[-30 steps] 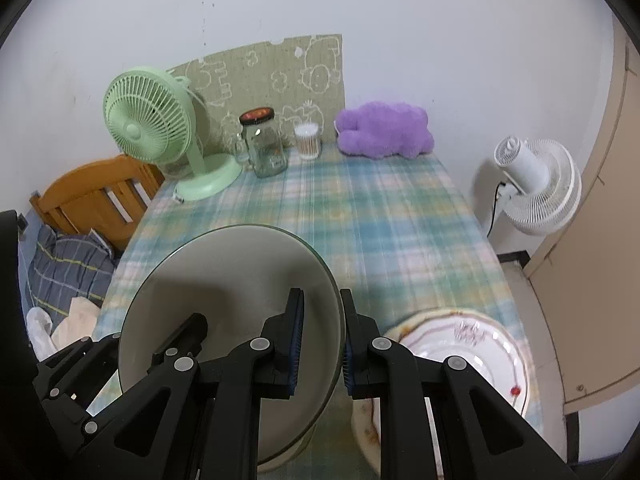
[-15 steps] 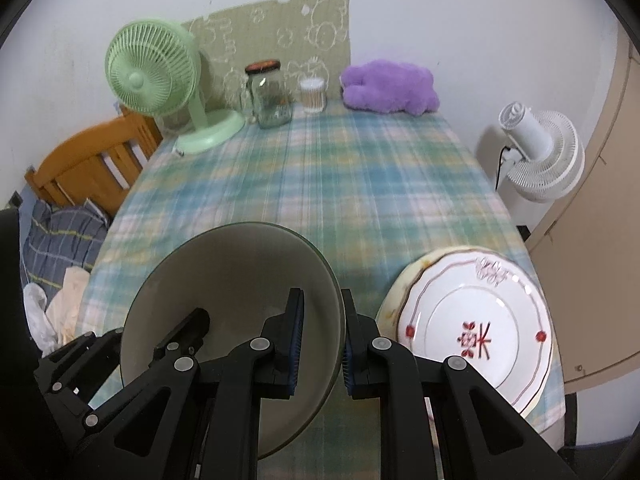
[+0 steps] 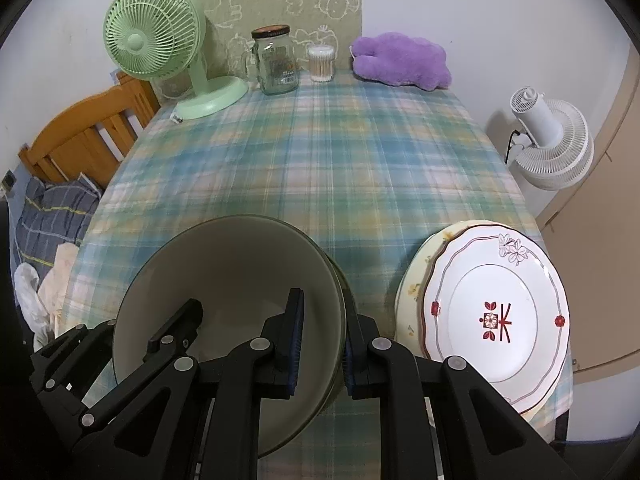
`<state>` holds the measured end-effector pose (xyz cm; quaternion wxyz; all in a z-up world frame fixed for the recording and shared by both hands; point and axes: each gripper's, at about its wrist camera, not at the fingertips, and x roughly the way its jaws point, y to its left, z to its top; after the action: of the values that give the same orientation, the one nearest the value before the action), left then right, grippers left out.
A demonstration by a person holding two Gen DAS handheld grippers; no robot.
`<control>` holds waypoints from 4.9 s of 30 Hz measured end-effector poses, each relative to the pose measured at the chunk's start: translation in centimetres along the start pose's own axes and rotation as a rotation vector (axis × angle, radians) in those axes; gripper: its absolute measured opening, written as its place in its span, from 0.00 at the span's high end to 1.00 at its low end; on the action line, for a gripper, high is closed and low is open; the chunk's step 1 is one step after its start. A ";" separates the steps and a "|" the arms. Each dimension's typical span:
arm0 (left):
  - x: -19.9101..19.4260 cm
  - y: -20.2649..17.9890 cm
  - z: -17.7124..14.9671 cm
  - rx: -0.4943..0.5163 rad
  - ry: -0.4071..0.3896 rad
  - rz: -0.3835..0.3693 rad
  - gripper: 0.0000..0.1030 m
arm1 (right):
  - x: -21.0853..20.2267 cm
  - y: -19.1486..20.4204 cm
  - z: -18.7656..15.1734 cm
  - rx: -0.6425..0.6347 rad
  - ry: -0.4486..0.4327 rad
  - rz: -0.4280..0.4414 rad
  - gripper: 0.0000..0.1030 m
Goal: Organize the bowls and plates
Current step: 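Lift the patterned bowl with both grippers and carry it toward the bowls, then lower the patterned bowl into the other cream bowls and open both grippers, then grasp the rim of the nested bowl stack with both grippers, then lift the nested bowls with both grippers and carry them over the plate stack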
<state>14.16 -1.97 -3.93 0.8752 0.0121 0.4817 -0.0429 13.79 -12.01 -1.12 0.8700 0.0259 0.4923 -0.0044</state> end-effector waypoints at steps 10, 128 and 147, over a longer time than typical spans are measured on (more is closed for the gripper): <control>0.6 -0.2 0.2 0.017 -0.017 0.011 0.76 | 0.4 -0.2 0.1 0.010 -0.026 0.010 0.81; 4.0 1.2 0.7 0.002 0.203 -0.355 0.52 | 5.7 -3.0 0.3 0.173 0.266 0.191 0.58; -1.4 1.8 2.1 0.103 0.144 -0.422 0.52 | -1.4 -1.5 0.3 0.255 0.142 0.103 0.59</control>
<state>15.31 -0.22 -1.65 0.8083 -0.0411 0.5320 -0.2487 13.24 -13.56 0.15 0.8219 0.1618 0.5459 -0.0203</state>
